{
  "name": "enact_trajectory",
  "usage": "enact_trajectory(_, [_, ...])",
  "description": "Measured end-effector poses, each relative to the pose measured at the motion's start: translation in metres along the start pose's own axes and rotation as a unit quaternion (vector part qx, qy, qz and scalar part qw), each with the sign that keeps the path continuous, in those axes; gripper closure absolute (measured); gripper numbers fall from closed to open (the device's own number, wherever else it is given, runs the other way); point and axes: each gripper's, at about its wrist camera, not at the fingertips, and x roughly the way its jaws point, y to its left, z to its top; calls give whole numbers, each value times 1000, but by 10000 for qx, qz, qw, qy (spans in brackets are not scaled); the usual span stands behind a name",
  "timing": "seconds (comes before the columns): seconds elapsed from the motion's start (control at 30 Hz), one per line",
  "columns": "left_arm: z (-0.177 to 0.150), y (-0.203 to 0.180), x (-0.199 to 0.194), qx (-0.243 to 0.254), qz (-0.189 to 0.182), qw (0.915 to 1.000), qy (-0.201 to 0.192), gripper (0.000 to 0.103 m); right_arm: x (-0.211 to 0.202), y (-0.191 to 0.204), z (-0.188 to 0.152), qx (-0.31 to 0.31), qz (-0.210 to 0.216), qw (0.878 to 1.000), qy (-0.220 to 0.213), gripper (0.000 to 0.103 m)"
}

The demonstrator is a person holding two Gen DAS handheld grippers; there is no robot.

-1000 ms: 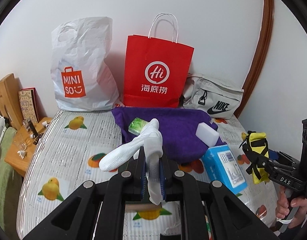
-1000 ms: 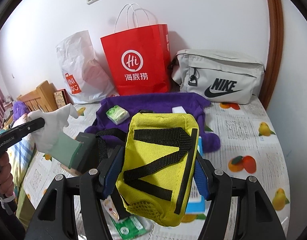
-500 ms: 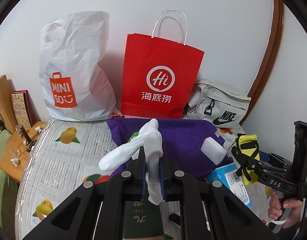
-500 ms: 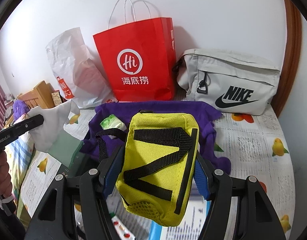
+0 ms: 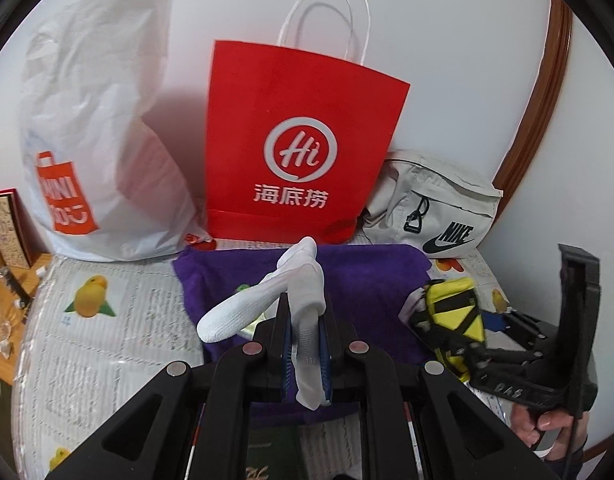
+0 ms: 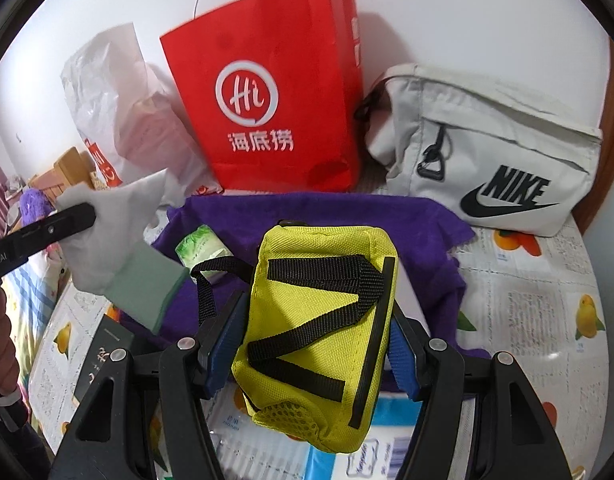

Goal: Organize soft objects
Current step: 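Lift the glove with the left tool while the right tool carries the pouch toward the towel, then open the left tool to drop the glove on the towel while the right tool drops the pouch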

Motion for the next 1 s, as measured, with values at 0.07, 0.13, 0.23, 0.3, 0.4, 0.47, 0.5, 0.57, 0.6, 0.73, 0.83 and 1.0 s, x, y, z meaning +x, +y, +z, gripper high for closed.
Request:
enact_trajectory(0.07, [2,-1,10,4,-52,10000,57,92,10,2,1,-51,10,9999,90,39])
enact_trajectory(0.13, [4,-2,19,6,-81,9999,148,92,20,3,0,-73,18,9998,172,39])
enact_trajectory(0.23, [4,-2,34,49,-80,9997,243,92,35,5,-1,-135,43,9994,321,39])
enact_trajectory(0.3, [2,1,45,24,-89,9985,532,92,43,7,-2,-194,11,9990,391,39])
enact_trajectory(0.4, [-3,8,59,-25,-42,9976,686,92,51,8,-2,-256,23,9984,509,39])
enact_trajectory(0.47, [-5,11,65,-43,-36,9974,724,92,55,8,-2,-254,35,9982,545,39])
enact_trajectory(0.5, [-5,12,67,-51,-33,9973,737,92,57,8,-2,-261,47,9981,563,39])
enact_trajectory(0.57, [-6,15,72,-64,-9,9969,787,92,62,9,-2,-293,34,9977,615,39])
enact_trajectory(0.6, [-7,16,75,-60,8,9966,816,92,65,10,-2,-314,22,9975,639,39])
enact_trajectory(0.73, [-11,21,84,-80,32,9957,921,91,80,11,-3,-386,-46,9959,821,39])
enact_trajectory(0.83, [-14,23,89,-100,56,9951,986,90,82,10,-1,-356,-34,9958,839,39])
enact_trajectory(1.0, [-16,25,92,-76,3,9956,933,89,85,9,1,-318,-77,9951,937,37])
